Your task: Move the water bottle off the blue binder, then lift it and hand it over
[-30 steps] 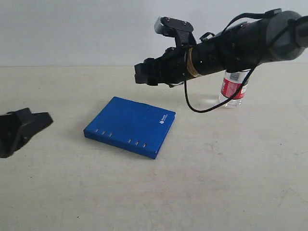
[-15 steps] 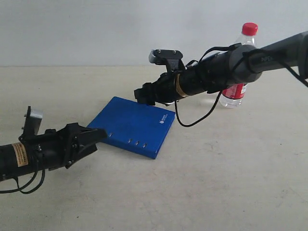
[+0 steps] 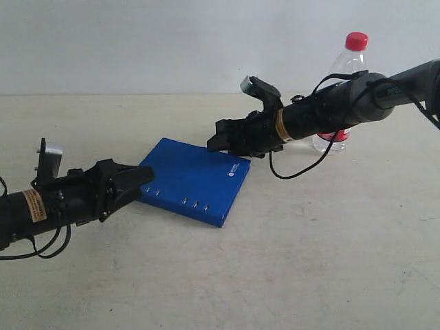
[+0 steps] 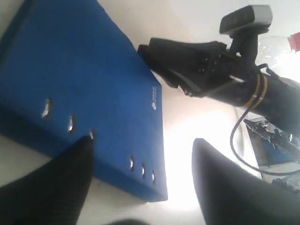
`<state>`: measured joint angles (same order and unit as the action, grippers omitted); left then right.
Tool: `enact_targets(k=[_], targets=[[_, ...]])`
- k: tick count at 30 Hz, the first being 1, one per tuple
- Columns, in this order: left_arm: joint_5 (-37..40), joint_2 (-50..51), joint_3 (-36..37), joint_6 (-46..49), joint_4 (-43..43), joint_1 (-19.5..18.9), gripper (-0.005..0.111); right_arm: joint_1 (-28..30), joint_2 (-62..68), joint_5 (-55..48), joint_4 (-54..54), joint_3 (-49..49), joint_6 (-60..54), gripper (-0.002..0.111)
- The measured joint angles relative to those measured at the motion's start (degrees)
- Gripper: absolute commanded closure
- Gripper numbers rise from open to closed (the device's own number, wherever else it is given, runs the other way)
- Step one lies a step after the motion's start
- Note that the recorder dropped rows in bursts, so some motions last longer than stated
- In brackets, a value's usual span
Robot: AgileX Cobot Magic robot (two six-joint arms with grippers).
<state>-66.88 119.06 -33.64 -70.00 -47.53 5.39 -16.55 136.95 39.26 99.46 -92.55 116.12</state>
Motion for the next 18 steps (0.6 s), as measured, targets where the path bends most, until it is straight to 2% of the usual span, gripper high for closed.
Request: enact_targets(k=[11, 18], targets=[[0.1, 0.0, -1.3, -0.4, 5.1, -0.6, 0.053, 0.0, 0.3, 27.1, 0.5, 0.0, 2.1, 0.053], [0.1, -0.6, -0.4, 0.1, 2.1, -3.9, 0.056, -0.1, 0.4, 29.6, 0.5, 0.0, 3.9, 0.053]])
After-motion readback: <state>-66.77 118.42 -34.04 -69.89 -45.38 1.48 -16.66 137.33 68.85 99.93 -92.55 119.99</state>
